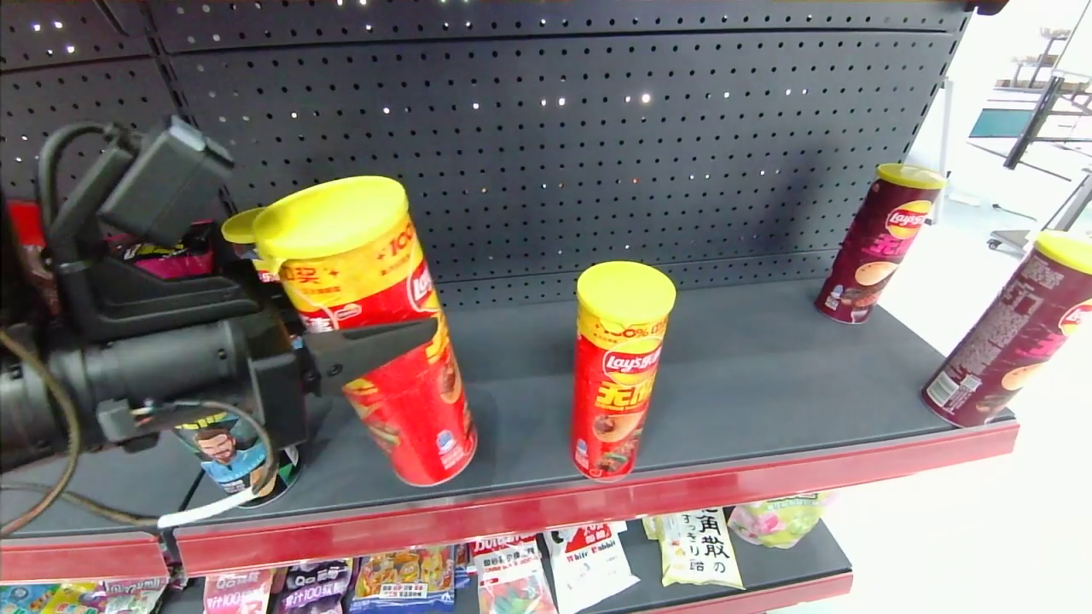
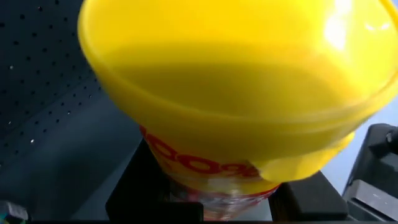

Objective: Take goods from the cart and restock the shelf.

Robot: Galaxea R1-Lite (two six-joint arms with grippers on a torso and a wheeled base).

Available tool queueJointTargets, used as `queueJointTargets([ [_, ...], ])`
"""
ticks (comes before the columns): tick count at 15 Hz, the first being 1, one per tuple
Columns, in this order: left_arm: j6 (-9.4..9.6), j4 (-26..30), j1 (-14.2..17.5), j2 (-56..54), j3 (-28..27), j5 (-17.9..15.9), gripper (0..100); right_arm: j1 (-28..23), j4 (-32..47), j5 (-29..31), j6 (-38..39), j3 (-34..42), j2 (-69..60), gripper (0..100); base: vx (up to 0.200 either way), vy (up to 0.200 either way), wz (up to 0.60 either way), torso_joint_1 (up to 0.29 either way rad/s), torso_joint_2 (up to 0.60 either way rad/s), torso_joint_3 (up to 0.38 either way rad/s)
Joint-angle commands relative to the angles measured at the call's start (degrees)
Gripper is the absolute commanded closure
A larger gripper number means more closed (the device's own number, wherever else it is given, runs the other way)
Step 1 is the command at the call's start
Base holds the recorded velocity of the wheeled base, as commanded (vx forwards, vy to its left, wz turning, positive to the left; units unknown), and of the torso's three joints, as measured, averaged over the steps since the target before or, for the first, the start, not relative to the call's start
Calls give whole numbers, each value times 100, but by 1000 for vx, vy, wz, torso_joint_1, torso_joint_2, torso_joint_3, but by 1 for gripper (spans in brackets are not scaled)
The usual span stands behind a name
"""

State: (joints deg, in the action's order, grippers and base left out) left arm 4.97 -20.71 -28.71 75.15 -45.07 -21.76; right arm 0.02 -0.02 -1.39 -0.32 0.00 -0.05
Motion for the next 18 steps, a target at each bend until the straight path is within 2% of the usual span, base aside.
queueJointTargets([
  [1,12,-21,-109,922,-564,67,100,6,2,-2,-3,0,5,0,0,0,0,0,0,0],
  [4,48,-355,-100,1713,-978,102,100,6,2,-2,-3,0,5,0,0,0,0,0,0,0],
  [7,48,-856,-109,2328,-1180,392,100,-2,-6,-2,-3,0,5,0,0,0,0,0,0,0],
  [13,48,-882,-196,3304,-2287,550,100,6,-6,-2,-3,0,5,0,0,0,0,0,0,0],
  [18,39,-891,-284,3831,-2929,656,100,6,2,-2,-3,0,5,0,0,0,0,0,0,0],
])
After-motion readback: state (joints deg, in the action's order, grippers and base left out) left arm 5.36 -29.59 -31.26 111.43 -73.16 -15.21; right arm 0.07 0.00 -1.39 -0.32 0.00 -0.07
